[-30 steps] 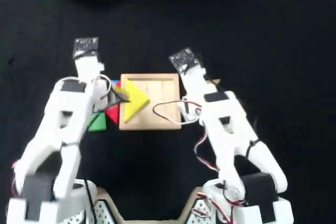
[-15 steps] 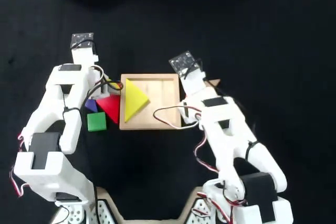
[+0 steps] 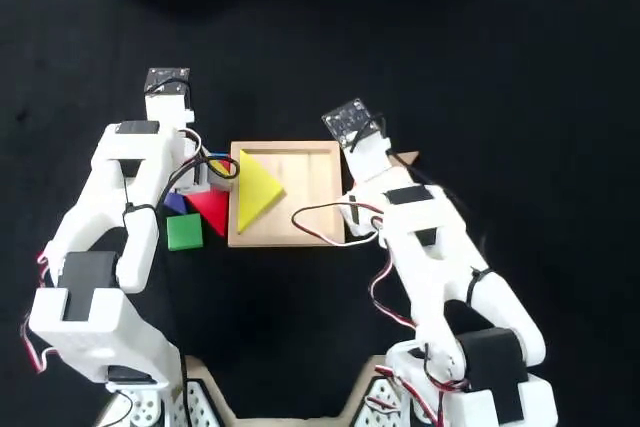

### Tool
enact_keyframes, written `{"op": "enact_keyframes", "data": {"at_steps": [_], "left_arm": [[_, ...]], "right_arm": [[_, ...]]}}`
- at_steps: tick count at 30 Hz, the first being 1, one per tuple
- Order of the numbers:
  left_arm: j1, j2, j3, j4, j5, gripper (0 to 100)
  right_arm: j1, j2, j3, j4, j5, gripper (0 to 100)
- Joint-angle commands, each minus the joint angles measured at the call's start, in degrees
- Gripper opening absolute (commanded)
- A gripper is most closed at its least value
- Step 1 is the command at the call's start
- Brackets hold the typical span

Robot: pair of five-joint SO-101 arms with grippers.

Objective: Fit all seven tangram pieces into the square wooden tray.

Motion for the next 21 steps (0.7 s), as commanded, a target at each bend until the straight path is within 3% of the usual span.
{"op": "enact_keyframes", "data": {"at_steps": [1, 9, 21], "left_arm": [[1.01, 0.0, -1.54, 0.79, -0.79, 34], [4.97, 0.09, -1.98, 1.85, -2.37, 33], [-2.24, 0.18, -1.54, 2.11, -6.86, 33]], "right_arm": [[1.32, -2.77, -0.04, -0.97, -0.18, 1.1], [1.32, -2.77, 0.04, -0.97, -0.18, 1.1], [1.32, -2.68, 0.04, -0.97, -0.18, 1.1]]}}
